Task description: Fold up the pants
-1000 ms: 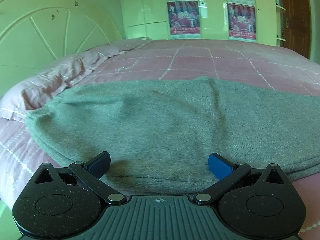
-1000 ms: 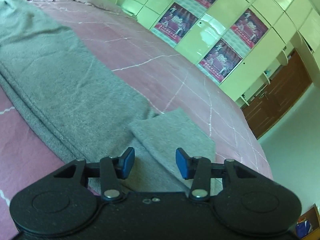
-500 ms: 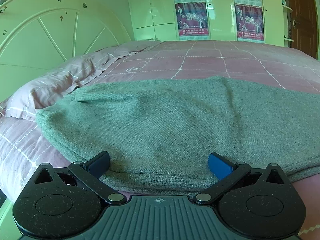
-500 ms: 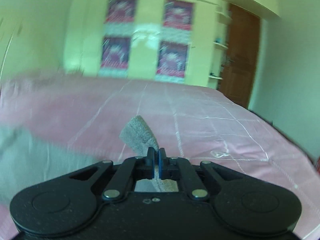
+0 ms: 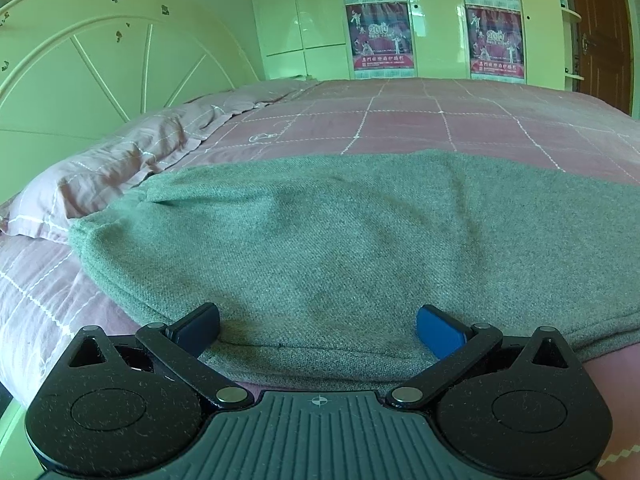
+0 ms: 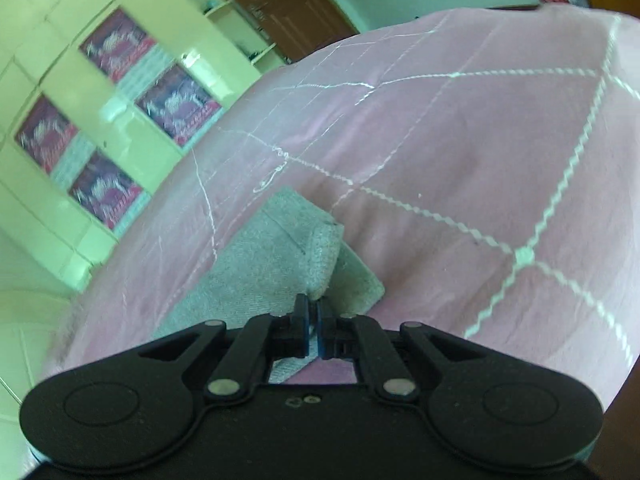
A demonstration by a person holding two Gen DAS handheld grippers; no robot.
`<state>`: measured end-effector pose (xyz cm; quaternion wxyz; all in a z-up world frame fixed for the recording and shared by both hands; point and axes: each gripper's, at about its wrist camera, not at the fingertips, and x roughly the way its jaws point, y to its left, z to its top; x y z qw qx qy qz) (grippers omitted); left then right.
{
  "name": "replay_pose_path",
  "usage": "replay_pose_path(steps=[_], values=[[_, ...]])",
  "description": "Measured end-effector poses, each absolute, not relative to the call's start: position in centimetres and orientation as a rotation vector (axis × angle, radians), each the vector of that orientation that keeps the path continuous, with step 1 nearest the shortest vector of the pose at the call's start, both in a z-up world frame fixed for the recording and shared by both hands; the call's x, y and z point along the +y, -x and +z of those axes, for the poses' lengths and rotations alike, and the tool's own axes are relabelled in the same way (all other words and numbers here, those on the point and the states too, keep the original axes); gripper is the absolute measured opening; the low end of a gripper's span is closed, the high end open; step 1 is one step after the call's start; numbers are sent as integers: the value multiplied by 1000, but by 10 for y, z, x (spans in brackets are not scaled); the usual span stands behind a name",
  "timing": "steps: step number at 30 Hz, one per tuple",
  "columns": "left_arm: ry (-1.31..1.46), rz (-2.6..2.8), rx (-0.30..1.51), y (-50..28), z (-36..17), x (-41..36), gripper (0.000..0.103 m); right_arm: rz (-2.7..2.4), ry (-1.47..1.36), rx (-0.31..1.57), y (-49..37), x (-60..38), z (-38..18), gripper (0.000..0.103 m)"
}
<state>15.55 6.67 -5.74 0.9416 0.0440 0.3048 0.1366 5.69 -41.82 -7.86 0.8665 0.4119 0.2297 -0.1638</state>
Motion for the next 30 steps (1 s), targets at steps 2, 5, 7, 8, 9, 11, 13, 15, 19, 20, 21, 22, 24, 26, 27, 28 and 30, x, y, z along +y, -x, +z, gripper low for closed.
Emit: replay_pose_path(steps=[2,5,7,8,9,11,13,15,19,20,21,22,24,26,27,28,30], values=[[-90,277,622,-156,-57,67,103,-339,-866,458,-55,-415,-74,0],[-90,282,620,-155,-57,65,103,-305,-873,407,-49,-415,-60,0],[-91,285,618,-156,-58,65,103,-306,-893,411,-48,-418,-59,0],[-91,286,618,-156,-58,65,103,-310,-906,424,-48,-420,-63,0],[-91,287,618,-156,-58,65,103,-319,-914,442,-50,-424,-69,0],[-91,285,618,-156,-58,65,103,-333,-958,475,-50,-427,-83,0],[-90,283,619,-155,-58,64,103,-331,-1009,467,-45,-429,-89,0],[-90,283,618,-155,-58,64,103,-355,-1000,437,-39,-427,-82,6],[-92,286,614,-155,-59,65,103,-345,-1058,418,-32,-430,-86,16],[-91,286,614,-155,-59,65,103,-356,-1081,426,-36,-432,-91,21],[-91,285,614,-155,-59,65,103,-367,-1114,436,-38,-435,-97,23],[-90,285,614,-155,-59,65,103,-370,-1143,434,-42,-437,-102,24],[-89,282,614,-155,-60,65,103,-369,-1151,426,-49,-438,-107,27],[-89,280,614,-155,-60,65,103,-383,-1129,447,-60,-438,-106,26],[-89,280,613,-155,-60,65,103,-397,-1115,458,-65,-438,-103,9],[-90,280,613,-155,-60,65,103,-403,-1070,473,-70,-436,-96,9],[-90,278,613,-155,-60,64,103,-365,-885,460,-82,-424,-68,8]])
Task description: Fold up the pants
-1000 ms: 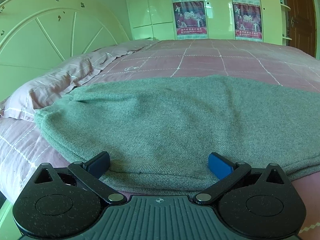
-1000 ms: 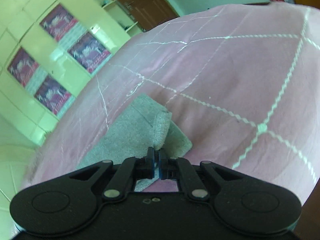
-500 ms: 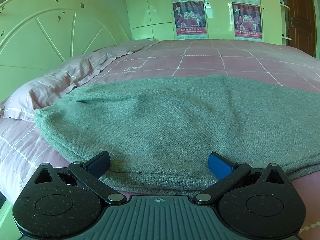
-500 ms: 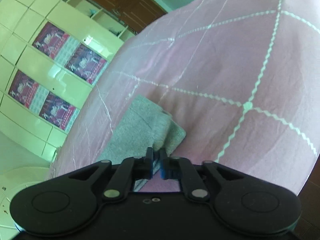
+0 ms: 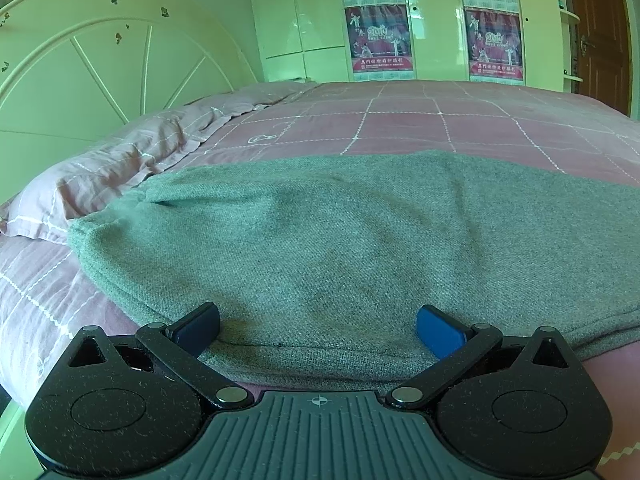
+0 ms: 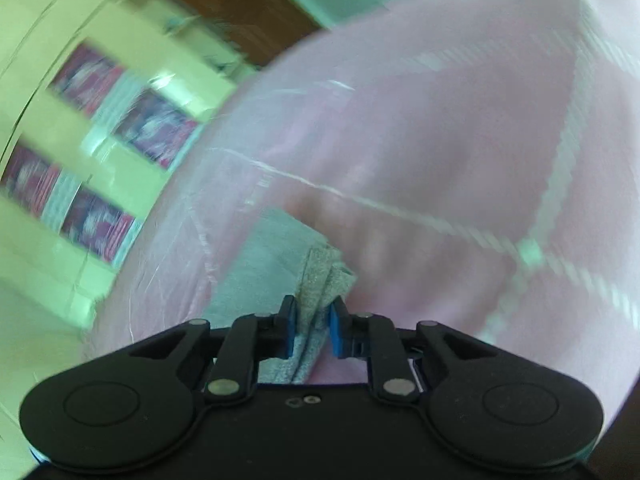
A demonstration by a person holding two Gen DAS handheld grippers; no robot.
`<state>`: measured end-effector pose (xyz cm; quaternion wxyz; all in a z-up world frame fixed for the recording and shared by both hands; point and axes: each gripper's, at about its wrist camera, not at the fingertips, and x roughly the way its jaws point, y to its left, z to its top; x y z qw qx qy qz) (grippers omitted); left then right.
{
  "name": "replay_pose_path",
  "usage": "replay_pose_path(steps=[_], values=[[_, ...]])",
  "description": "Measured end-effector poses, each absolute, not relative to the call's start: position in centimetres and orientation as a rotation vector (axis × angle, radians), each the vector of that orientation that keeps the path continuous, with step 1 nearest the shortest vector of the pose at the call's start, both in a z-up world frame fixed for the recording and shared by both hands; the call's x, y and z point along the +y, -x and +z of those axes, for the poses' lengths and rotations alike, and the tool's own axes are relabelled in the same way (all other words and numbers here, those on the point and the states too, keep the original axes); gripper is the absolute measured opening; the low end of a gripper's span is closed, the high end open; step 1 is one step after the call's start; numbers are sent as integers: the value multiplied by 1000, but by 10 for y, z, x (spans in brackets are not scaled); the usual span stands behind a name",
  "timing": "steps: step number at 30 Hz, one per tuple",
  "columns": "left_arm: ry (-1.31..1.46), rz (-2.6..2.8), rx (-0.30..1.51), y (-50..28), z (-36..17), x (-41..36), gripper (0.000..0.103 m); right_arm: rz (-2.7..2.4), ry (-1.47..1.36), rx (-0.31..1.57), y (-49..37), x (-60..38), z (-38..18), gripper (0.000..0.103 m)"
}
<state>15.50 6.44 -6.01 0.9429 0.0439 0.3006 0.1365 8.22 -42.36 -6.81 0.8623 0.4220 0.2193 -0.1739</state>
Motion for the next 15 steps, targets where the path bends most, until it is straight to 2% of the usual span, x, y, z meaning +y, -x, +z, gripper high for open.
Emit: replay_pose_path(steps=[3,7,10,13,15], values=[[-88,274,613,-155,-60,66,103,-263,-611,356,-90,-398,-11,8],[-88,274,613,-155,-59,66,103,-178,-512,236,-75,-395,24,7],[-92,275,612,-155,-60,66,103,-232,-561,315,-67,-413,-13,7],[-99,266,614,-156,-60,65,103,-329,-808,563,-76,-445,-96,7],[-97,260,617,-155,-59,66,103,-328,-869,483,-69,-446,-105,8]])
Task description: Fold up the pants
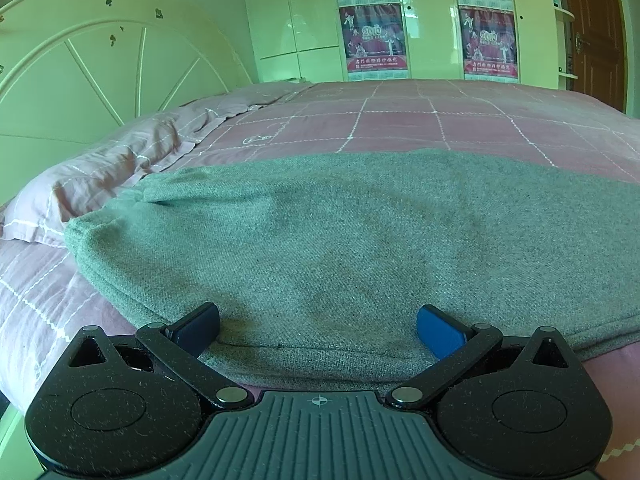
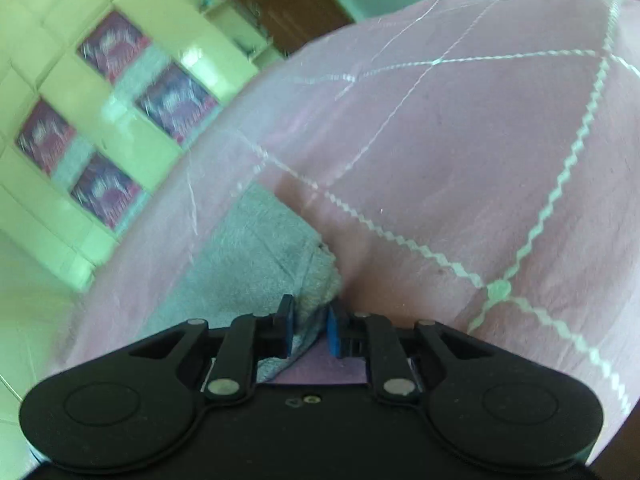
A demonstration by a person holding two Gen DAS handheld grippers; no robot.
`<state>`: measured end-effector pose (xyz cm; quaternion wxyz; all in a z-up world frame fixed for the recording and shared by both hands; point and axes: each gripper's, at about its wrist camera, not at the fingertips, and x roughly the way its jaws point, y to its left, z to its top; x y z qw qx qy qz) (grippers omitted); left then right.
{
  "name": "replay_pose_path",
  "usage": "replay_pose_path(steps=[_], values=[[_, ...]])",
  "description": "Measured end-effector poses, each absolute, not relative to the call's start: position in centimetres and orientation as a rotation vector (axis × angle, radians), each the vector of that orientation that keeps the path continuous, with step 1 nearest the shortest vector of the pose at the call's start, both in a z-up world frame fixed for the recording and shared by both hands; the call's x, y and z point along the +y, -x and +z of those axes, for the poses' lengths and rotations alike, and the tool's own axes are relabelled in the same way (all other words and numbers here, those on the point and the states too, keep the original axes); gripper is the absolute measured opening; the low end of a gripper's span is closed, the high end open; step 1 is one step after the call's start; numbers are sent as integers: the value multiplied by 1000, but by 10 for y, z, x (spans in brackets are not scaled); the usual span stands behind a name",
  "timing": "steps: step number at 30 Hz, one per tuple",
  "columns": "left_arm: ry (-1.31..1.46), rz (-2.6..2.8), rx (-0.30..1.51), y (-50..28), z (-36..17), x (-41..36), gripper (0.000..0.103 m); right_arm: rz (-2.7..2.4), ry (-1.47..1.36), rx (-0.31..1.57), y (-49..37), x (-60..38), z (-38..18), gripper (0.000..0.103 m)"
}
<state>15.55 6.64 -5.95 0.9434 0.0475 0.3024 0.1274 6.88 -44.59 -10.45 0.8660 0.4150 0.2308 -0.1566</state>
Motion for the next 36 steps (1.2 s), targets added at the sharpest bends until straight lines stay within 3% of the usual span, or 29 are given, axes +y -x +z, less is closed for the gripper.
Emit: replay_pose_path(steps=[4,8,10,14,19,21,23,25,27,36], values=[[-100,261,615,-156,-60,68,103,-354,-843,489,-78,-441,-103,8],[-93,258,612,-155,-60,69,103,-350,-865,445,-65,-445,-97,20],[-89,255,611,-155,-60,70,103,-396,-820,415,-51,-441,-89,21],[-94,255,608,-155,-61,70,103,-407,-733,348,-53,-438,-69,19],[-93,255,609,-155,-61,69,103,-315,-834,299,-82,-444,-68,19],[-93,254,609,-155,-61,69,103,-294,-876,389,-103,-446,-82,17],[-93,255,609,-155,-61,69,103,-357,-906,513,-117,-450,-102,5],[-92,254,609,-155,-61,69,103,-355,-921,504,-114,-452,-100,5],[-88,251,607,-154,-61,69,103,-338,-890,464,-108,-446,-87,24],[61,404,504,-137,-26,133,103,170,-556,535,-170,-333,-30,25]])
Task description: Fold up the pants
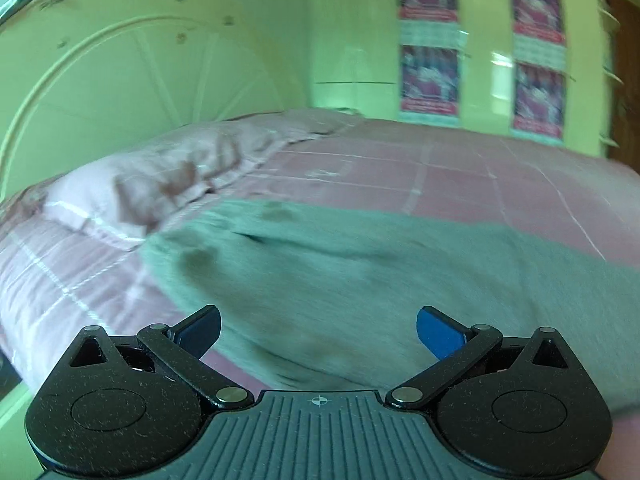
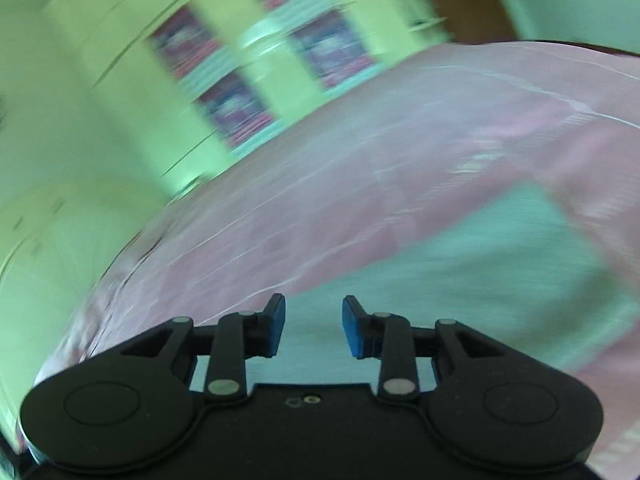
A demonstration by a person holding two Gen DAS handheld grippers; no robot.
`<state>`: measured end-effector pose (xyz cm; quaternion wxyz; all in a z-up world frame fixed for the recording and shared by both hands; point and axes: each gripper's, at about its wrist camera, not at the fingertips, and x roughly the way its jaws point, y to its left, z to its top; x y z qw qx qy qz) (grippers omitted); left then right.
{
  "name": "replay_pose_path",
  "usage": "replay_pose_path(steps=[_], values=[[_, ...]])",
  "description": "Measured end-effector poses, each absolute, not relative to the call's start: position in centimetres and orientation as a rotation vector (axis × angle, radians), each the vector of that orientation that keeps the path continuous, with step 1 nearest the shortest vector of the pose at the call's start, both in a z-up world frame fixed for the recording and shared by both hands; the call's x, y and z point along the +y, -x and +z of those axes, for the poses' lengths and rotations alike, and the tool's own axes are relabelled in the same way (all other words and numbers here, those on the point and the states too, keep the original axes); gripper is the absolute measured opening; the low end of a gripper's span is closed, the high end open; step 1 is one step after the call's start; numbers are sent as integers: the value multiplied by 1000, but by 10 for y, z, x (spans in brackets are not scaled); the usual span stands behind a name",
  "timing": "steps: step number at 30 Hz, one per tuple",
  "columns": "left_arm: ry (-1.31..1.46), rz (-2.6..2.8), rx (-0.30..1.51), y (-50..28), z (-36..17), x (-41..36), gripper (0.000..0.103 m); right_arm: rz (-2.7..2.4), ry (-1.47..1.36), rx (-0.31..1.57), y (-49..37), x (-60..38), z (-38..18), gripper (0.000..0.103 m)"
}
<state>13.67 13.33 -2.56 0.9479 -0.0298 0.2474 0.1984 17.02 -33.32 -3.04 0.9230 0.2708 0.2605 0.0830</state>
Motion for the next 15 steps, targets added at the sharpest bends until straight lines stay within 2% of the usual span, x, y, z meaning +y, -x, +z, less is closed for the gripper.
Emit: replay_pose_path(steps=[10,12,13,15], values=[[371,528,552,-159,-29,281,103,583,-234,683,-340,-108,-8,30],[427,483,569,-166,-35,297,95,628,-190,720,-357,-75,-12,29],[442,472,579,-170,-38,302,82,643,-167,732,-366,-62,-16,30],[465,430,594,-178,-45,309,71,667,-138,765,-384,-43,-24,30]])
